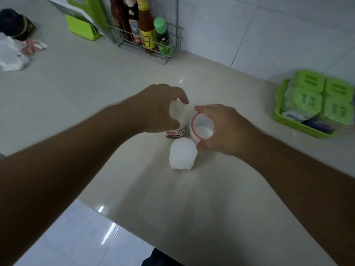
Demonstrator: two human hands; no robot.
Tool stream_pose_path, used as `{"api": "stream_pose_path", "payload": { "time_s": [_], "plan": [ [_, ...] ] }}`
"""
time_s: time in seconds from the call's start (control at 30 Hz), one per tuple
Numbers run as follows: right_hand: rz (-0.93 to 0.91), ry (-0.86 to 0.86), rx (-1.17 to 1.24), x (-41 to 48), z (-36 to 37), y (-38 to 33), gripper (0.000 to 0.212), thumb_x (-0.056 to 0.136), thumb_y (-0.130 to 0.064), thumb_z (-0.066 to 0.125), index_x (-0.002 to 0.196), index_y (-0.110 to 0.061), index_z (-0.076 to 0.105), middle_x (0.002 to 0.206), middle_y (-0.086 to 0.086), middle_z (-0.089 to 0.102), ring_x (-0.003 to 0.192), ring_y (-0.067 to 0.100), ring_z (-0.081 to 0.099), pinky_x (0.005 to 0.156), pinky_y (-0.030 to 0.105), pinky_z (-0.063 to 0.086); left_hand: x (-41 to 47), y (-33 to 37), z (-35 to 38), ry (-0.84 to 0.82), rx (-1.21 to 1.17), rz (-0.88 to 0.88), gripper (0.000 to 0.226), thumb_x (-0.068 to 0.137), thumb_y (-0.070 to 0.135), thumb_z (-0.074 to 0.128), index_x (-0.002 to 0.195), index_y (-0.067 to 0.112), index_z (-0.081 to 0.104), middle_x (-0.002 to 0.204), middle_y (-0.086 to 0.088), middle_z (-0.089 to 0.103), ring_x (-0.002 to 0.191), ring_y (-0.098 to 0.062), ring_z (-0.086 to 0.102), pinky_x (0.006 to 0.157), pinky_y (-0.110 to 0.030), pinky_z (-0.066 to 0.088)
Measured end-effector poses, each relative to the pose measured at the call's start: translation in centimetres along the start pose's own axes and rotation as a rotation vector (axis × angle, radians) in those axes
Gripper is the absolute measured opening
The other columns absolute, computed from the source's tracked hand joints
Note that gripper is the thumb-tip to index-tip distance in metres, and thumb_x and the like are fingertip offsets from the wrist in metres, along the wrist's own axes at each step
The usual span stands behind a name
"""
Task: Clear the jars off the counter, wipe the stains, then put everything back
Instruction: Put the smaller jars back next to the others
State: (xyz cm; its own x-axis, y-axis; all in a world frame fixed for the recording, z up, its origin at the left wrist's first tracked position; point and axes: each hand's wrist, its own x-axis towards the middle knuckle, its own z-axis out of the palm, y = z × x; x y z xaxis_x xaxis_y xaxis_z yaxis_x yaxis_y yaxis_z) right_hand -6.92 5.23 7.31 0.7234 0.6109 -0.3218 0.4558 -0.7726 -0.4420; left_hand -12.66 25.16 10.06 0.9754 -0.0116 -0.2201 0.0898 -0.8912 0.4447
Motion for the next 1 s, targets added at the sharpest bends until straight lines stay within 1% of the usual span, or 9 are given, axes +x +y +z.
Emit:
{"api": "stream_pose_path", "payload": {
  "time_s": [0.2, 0.27, 0.37, 0.47, 0.63, 0.73, 0.83, 0.93, 1.0],
  "plan": [
    [0.046, 0.131, 0.036, -2.8, -2.0, 2.4, 0.103, 0.054, -0.060, 0.079, 0.147, -0.030, 0.048, 0.150, -0.005, 0.049, 0.138, 0.020, 0.043, 0.113, 0.041, 0.039, 1.3, 0.4, -1.7, 0.062, 0.037, 0.077, 0.051, 0.068, 0.030, 0.081, 0.115, 0.035, 0.061, 0.111, 0.006, 0.060, 0.094, -0.012, 0.054, 0.075, -0.025, 0.045],
    [0.059, 0.200, 0.048, -5.3, -3.5, 4.6, 0.105, 0.047, -0.069, 0.066, 0.143, -0.029, 0.052, 0.145, -0.005, 0.053, 0.134, 0.017, 0.047, 0.113, 0.031, 0.036, 1.5, 1.9, -2.7, 0.123, 0.054, 0.087, 0.050, 0.064, 0.031, 0.083, 0.109, 0.038, 0.063, 0.104, 0.009, 0.061, 0.082, -0.004, 0.055, 0.069, -0.017, 0.042],
    [0.119, 0.272, 0.074, -9.5, -6.0, 9.2, 0.099, 0.047, -0.063, 0.077, 0.138, -0.031, 0.057, 0.136, -0.001, 0.055, 0.128, 0.013, 0.049, 0.103, 0.015, 0.029, 1.6, 5.8, -3.6, 0.194, 0.095, 0.149, 0.048, 0.058, 0.025, 0.087, 0.100, 0.036, 0.067, 0.091, 0.013, 0.064, 0.074, 0.012, 0.052, 0.064, -0.003, 0.037],
    [0.204, 0.267, 0.076, -14.4, -8.3, 15.1, 0.095, 0.049, -0.056, 0.083, 0.138, -0.033, 0.058, 0.135, -0.002, 0.055, 0.125, 0.014, 0.052, 0.099, 0.022, 0.037, 1.9, 12.2, -2.6, 0.193, 0.149, 0.173, 0.051, 0.053, 0.026, 0.089, 0.098, 0.037, 0.066, 0.089, 0.015, 0.062, 0.075, 0.006, 0.055, 0.063, -0.010, 0.037],
    [0.332, 0.284, 0.100, -23.2, -10.9, 26.6, 0.105, 0.041, -0.070, 0.066, 0.142, -0.045, 0.049, 0.137, -0.012, 0.053, 0.128, 0.013, 0.049, 0.105, 0.036, 0.044, 2.3, 24.6, 3.7, 0.211, 0.108, 0.202, 0.056, 0.054, 0.027, 0.088, 0.105, 0.039, 0.068, 0.096, 0.013, 0.063, 0.078, -0.002, 0.061, 0.066, -0.025, 0.050],
    [0.390, 0.384, 0.088, -27.7, -12.8, 34.0, 0.100, 0.047, -0.064, 0.079, 0.141, -0.043, 0.052, 0.142, -0.012, 0.056, 0.129, 0.016, 0.052, 0.107, 0.037, 0.044, 3.3, 31.8, 8.5, 0.216, 0.068, 0.244, 0.055, 0.057, 0.024, 0.088, 0.108, 0.035, 0.070, 0.098, 0.012, 0.065, 0.079, -0.006, 0.064, 0.072, -0.031, 0.056],
    [0.433, 0.445, 0.080, -29.7, -15.2, 41.1, 0.093, 0.056, -0.048, 0.088, 0.141, -0.037, 0.054, 0.146, -0.005, 0.057, 0.132, 0.021, 0.052, 0.109, 0.033, 0.040, 5.8, 38.3, 12.6, 0.211, 0.091, 0.294, 0.050, 0.060, 0.028, 0.084, 0.109, 0.031, 0.070, 0.100, 0.009, 0.067, 0.083, -0.012, 0.063, 0.077, -0.027, 0.049],
    [0.432, 0.455, 0.039, -29.0, -17.7, 46.4, 0.092, 0.058, -0.043, 0.089, 0.142, -0.031, 0.053, 0.144, 0.000, 0.059, 0.130, 0.025, 0.055, 0.108, 0.033, 0.042, 9.5, 44.1, 15.8, 0.213, 0.130, 0.339, 0.048, 0.066, 0.028, 0.080, 0.113, 0.028, 0.068, 0.106, 0.007, 0.067, 0.092, -0.012, 0.061, 0.082, -0.020, 0.038],
    [0.401, 0.496, 0.019, -27.6, -19.1, 49.2, 0.090, 0.060, -0.042, 0.090, 0.142, -0.028, 0.054, 0.143, 0.004, 0.059, 0.129, 0.027, 0.055, 0.107, 0.034, 0.042, 12.8, 47.6, 17.4, 0.221, 0.193, 0.396, 0.044, 0.072, 0.029, 0.076, 0.115, 0.024, 0.067, 0.108, 0.001, 0.068, 0.096, -0.018, 0.062, 0.084, -0.023, 0.040]
  ]
}}
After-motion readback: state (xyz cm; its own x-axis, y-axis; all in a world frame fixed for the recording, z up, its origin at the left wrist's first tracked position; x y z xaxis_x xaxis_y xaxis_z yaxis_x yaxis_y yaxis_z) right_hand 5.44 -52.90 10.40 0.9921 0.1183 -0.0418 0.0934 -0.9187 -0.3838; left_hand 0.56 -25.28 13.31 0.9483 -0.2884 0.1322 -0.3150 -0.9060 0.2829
